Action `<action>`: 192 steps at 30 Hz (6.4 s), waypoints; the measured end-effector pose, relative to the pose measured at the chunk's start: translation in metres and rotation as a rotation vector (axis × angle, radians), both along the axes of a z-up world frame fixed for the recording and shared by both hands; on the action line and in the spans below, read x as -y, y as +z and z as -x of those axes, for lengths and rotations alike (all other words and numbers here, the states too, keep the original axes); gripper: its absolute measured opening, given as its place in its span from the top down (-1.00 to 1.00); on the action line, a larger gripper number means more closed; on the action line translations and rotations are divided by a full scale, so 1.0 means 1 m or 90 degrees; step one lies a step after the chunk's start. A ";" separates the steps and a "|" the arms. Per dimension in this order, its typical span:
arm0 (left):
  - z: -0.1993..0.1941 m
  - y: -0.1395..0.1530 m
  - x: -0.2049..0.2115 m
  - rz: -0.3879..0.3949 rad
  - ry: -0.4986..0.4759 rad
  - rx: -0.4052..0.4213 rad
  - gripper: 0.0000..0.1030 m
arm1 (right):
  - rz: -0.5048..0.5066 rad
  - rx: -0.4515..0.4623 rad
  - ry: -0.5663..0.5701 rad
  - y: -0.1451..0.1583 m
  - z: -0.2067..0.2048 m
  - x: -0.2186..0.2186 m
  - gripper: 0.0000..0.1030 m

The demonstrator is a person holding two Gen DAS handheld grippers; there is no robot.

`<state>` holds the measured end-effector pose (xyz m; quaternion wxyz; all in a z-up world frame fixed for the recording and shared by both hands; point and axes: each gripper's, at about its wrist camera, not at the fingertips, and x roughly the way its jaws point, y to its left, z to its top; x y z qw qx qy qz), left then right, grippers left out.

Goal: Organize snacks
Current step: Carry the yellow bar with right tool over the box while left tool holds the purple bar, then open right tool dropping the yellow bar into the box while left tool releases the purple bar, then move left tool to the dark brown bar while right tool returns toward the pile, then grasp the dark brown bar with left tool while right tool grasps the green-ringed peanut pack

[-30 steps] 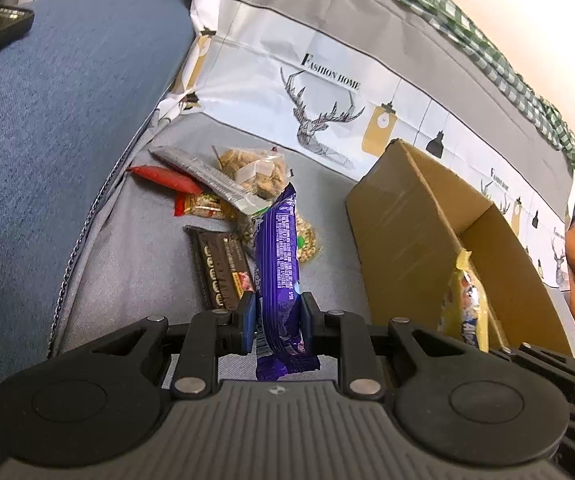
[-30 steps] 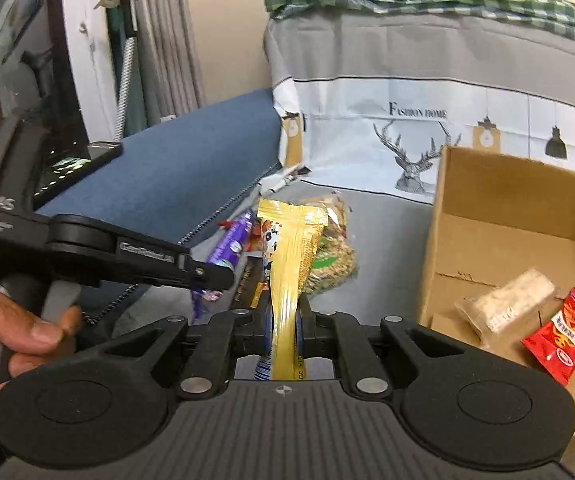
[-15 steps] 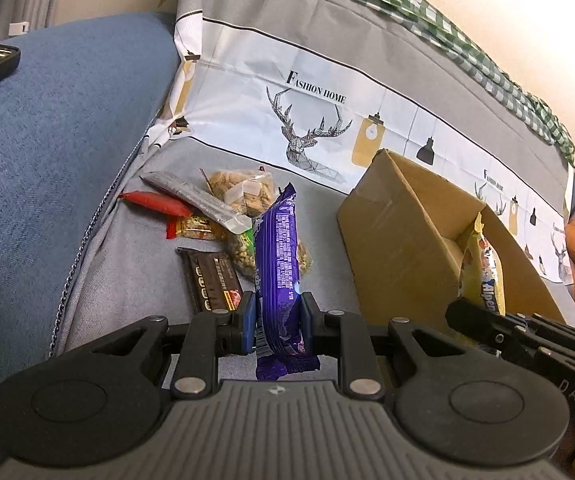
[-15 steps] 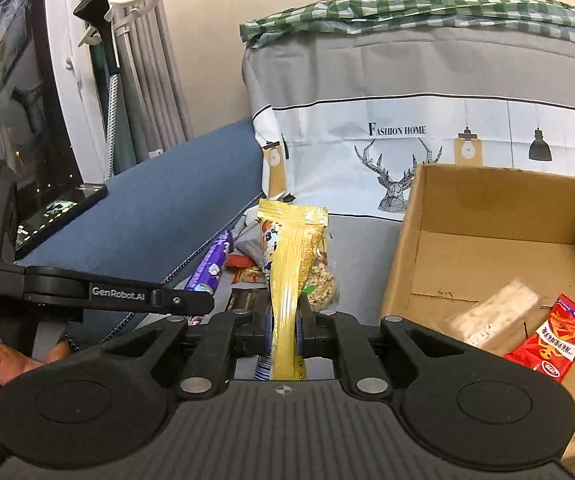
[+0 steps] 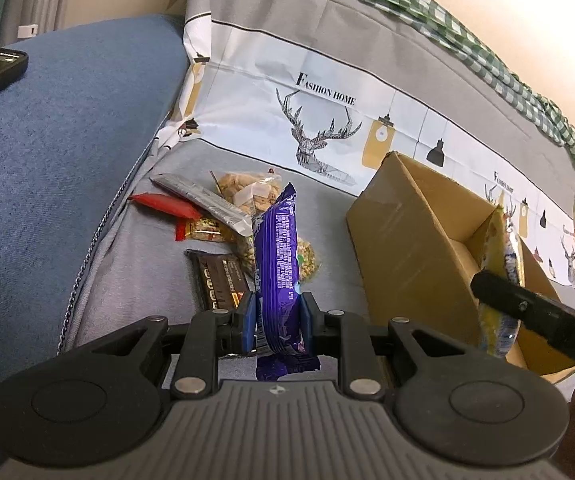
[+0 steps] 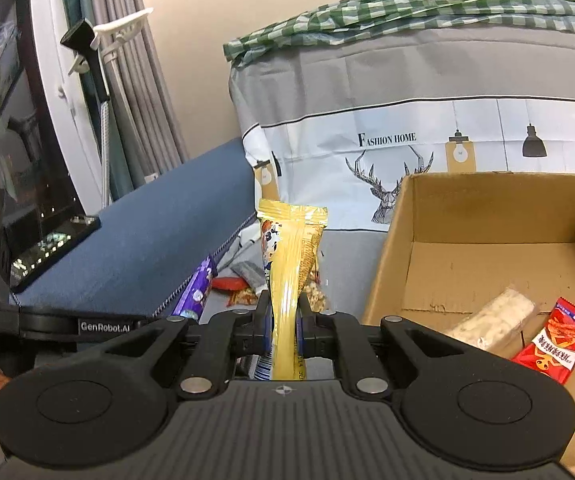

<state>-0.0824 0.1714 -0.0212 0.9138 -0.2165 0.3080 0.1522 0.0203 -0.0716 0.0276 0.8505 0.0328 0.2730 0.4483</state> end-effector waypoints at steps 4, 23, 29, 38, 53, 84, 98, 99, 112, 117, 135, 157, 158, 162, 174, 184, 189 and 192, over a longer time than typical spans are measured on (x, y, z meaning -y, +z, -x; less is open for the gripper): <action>-0.006 0.005 0.010 -0.014 -0.006 -0.018 0.52 | -0.010 -0.004 -0.012 0.001 -0.006 0.006 0.79; -0.084 0.069 0.088 -0.008 -0.063 0.059 0.52 | -0.053 0.038 -0.174 0.016 -0.048 0.056 0.79; -0.130 0.085 0.118 -0.023 -0.108 0.071 0.52 | -0.052 0.003 -0.307 0.007 -0.077 0.089 0.79; -0.188 0.110 0.168 -0.046 -0.171 0.105 0.52 | -0.074 0.006 -0.431 -0.001 -0.099 0.126 0.79; -0.152 0.105 0.178 -0.140 -0.257 0.122 0.01 | -0.061 0.031 -0.458 -0.007 -0.099 0.123 -0.52; -0.001 -0.002 -0.010 0.024 -0.090 0.060 0.37 | 0.041 0.074 -0.297 -0.014 -0.017 0.060 0.10; -0.052 -0.036 -0.019 -0.006 0.052 -0.064 -0.66 | 0.017 0.037 -0.251 0.003 0.017 0.085 -0.04; -0.056 -0.040 -0.017 -0.022 0.063 -0.083 -0.67 | 0.021 0.035 -0.254 0.001 0.017 0.086 -0.04; -0.080 -0.066 -0.010 -0.053 0.068 -0.162 -0.65 | 0.043 0.043 -0.240 -0.003 0.023 0.075 -0.18; -0.076 -0.064 -0.013 -0.072 0.095 -0.169 0.17 | 0.056 0.058 -0.211 0.000 0.028 0.070 -0.22; -0.031 -0.056 -0.067 0.156 0.253 -0.077 0.18 | 0.144 -0.020 -0.050 0.044 -0.003 -0.089 -0.45; -0.028 -0.060 -0.077 0.182 0.236 -0.055 0.22 | 0.417 -0.160 0.013 -0.107 -0.103 -0.232 -0.84; -0.028 -0.060 -0.077 0.181 0.236 -0.054 0.22 | 0.410 -0.162 0.010 -0.105 -0.104 -0.232 -0.72; -0.028 -0.060 -0.077 0.181 0.233 -0.053 0.24 | 0.395 -0.154 0.011 -0.099 -0.096 -0.225 -0.62; -0.022 -0.051 -0.079 0.201 0.198 -0.031 0.58 | 0.348 -0.109 0.008 -0.045 -0.037 -0.158 -0.62; -0.003 -0.032 -0.076 0.255 0.106 -0.023 0.73 | 0.314 -0.006 0.168 -0.006 0.046 -0.110 -0.62; -0.009 -0.032 -0.074 0.241 0.119 -0.026 0.20 | 0.316 0.000 0.180 -0.037 0.075 -0.095 -0.62; -0.021 -0.035 -0.072 0.198 0.127 -0.047 -0.17 | 0.333 -0.003 0.174 -0.060 0.079 -0.097 -0.62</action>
